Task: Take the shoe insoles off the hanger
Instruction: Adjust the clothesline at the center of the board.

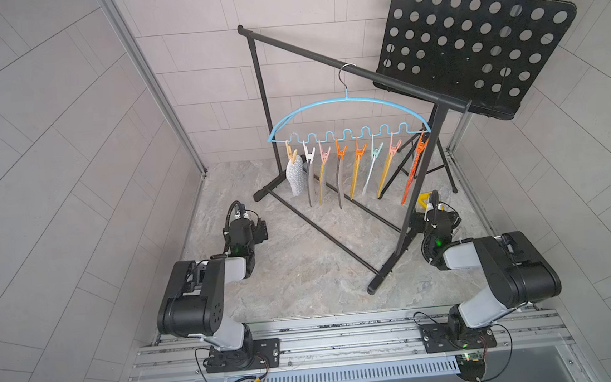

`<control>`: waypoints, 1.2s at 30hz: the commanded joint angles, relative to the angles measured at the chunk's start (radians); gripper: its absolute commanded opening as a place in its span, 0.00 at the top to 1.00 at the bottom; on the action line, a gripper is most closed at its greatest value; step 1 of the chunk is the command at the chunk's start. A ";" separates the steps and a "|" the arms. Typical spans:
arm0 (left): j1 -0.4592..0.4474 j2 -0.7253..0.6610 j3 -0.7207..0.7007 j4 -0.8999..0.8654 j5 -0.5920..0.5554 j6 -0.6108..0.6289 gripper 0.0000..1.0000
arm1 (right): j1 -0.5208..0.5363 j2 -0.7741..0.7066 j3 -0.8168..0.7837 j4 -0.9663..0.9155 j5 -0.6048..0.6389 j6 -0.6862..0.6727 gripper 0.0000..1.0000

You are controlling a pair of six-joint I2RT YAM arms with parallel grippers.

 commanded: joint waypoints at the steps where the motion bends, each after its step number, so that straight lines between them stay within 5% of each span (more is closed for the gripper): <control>1: -0.015 -0.015 -0.011 0.036 -0.037 0.013 0.00 | -0.003 -0.011 0.009 0.006 0.015 -0.014 0.00; 33: -0.010 -0.015 -0.008 0.034 -0.032 0.010 0.00 | -0.029 0.004 -0.003 0.053 -0.052 -0.006 0.00; 36: -0.040 -0.062 -0.017 0.051 -0.168 0.004 0.00 | -0.038 -0.018 -0.002 0.039 -0.075 -0.003 0.00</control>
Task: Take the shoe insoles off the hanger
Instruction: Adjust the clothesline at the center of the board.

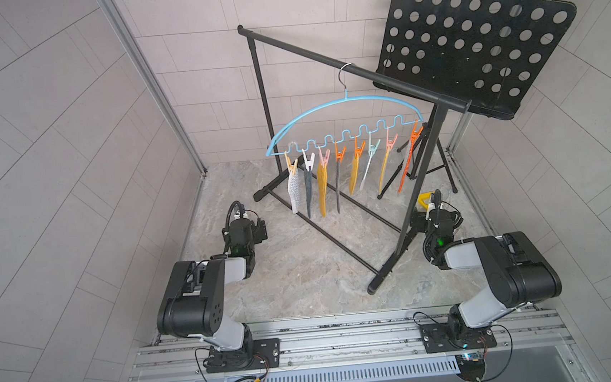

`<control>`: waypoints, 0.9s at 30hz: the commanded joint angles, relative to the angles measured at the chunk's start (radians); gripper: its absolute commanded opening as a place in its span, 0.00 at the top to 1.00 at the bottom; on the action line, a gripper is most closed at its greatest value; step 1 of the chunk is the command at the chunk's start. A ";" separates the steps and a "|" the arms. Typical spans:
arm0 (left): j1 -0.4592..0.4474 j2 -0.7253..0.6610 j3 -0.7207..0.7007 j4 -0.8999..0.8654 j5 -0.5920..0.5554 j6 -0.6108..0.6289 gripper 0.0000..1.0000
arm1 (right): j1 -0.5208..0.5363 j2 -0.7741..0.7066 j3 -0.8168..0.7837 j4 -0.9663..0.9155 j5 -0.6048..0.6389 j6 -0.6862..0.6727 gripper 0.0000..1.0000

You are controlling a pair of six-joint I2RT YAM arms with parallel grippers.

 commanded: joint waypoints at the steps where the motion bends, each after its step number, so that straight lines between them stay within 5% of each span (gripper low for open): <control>1: -0.022 -0.095 0.009 -0.024 -0.117 0.003 0.00 | -0.013 -0.045 0.021 -0.022 -0.035 -0.005 0.01; 4: -0.021 -0.186 0.174 -0.432 -0.142 -0.072 0.00 | -0.014 -0.166 0.202 -0.454 -0.005 0.015 0.00; 6: -0.020 -0.223 0.238 -0.568 -0.134 -0.146 0.00 | -0.014 -0.203 0.292 -0.579 0.001 0.065 0.00; 14: -0.027 -0.410 0.308 -0.819 -0.113 -0.388 0.00 | -0.014 -0.329 0.556 -1.104 -0.018 0.221 0.03; 20: -0.207 -0.484 0.414 -1.141 -0.152 -0.486 0.01 | -0.011 -0.495 0.633 -1.495 -0.093 0.353 0.15; 27: -0.209 -0.619 0.435 -1.496 0.025 -0.614 0.06 | 0.049 -0.692 0.620 -1.833 -0.094 0.433 0.23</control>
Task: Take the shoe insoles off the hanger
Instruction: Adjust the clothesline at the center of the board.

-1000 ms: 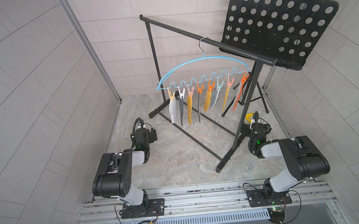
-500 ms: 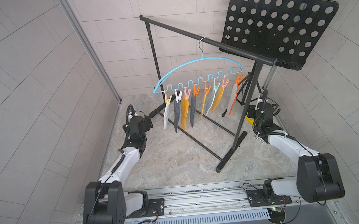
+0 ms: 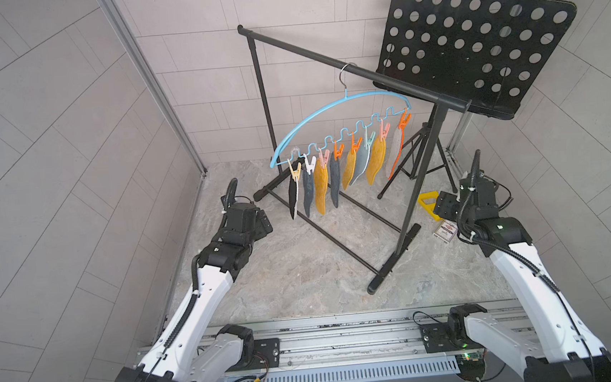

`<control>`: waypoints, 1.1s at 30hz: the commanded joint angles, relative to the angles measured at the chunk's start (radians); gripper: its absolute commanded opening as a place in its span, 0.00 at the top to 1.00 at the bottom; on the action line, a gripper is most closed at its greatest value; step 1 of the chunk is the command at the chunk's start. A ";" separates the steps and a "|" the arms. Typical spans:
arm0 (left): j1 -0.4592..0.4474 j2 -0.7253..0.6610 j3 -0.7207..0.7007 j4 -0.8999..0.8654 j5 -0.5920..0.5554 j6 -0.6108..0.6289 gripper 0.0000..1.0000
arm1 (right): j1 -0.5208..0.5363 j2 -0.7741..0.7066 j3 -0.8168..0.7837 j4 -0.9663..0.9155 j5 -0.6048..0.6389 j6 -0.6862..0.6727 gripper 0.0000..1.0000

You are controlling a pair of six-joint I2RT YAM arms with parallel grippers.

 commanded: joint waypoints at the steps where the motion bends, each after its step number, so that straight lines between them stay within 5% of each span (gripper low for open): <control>1: 0.005 -0.090 0.013 -0.257 0.074 -0.098 0.07 | 0.057 -0.064 0.000 -0.272 0.011 0.074 0.24; 7: 0.006 -0.283 0.060 -0.420 0.141 -0.121 0.09 | 0.141 -0.221 -0.097 -0.401 -0.026 0.228 0.29; 14: 0.005 -0.242 0.207 -0.598 0.255 -0.019 0.12 | 0.179 -0.382 -0.163 -0.452 -0.129 0.235 0.34; 24: 0.006 -0.257 0.321 -0.708 0.287 0.066 0.13 | 0.281 -0.365 -0.127 -0.302 -0.076 0.147 0.34; 33: 0.003 -0.302 0.240 -0.601 0.314 0.126 0.12 | 0.304 -0.243 -0.061 -0.053 -0.231 -0.096 0.35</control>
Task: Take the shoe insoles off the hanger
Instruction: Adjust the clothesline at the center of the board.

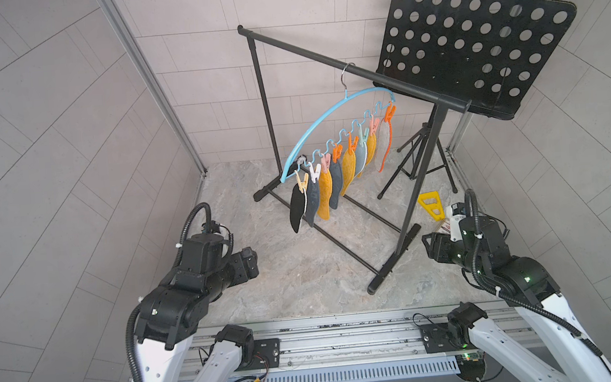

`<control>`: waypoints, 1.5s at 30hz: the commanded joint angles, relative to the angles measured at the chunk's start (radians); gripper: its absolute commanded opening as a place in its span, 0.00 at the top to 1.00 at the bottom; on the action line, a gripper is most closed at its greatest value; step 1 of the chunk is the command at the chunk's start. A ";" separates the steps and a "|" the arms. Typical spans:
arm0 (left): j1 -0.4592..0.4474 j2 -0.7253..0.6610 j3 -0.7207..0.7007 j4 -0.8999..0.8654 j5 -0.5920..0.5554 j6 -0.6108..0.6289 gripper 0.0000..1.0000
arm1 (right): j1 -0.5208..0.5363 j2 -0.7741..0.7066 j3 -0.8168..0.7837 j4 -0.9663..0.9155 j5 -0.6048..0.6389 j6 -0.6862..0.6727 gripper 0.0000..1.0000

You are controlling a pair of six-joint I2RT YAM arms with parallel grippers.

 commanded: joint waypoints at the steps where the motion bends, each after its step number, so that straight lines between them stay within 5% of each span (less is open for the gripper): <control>1: -0.004 -0.020 -0.059 0.069 0.023 0.019 0.12 | 0.016 0.031 0.021 0.155 -0.106 -0.162 0.35; 10: -0.006 -0.023 -0.190 0.261 -0.016 -0.025 0.12 | 0.038 0.096 0.020 0.301 -0.189 -0.323 0.39; 16: -0.003 0.121 -0.193 0.444 -0.081 0.039 0.12 | 0.038 0.157 -0.011 0.484 -0.119 -0.326 0.58; 25: 0.044 0.365 -0.111 0.696 -0.091 0.090 0.13 | 0.069 0.193 -0.124 0.726 -0.101 -0.286 0.69; 31: 0.138 0.511 -0.025 0.736 -0.063 0.149 0.18 | 0.067 0.215 -0.140 0.755 -0.093 -0.292 1.00; 39: 0.223 0.706 -0.032 1.055 -0.033 0.316 0.21 | 0.067 0.221 -0.112 0.675 -0.212 -0.435 1.00; 45: 0.250 0.941 0.098 1.286 0.000 0.338 0.21 | 0.062 0.250 -0.078 0.638 -0.272 -0.505 1.00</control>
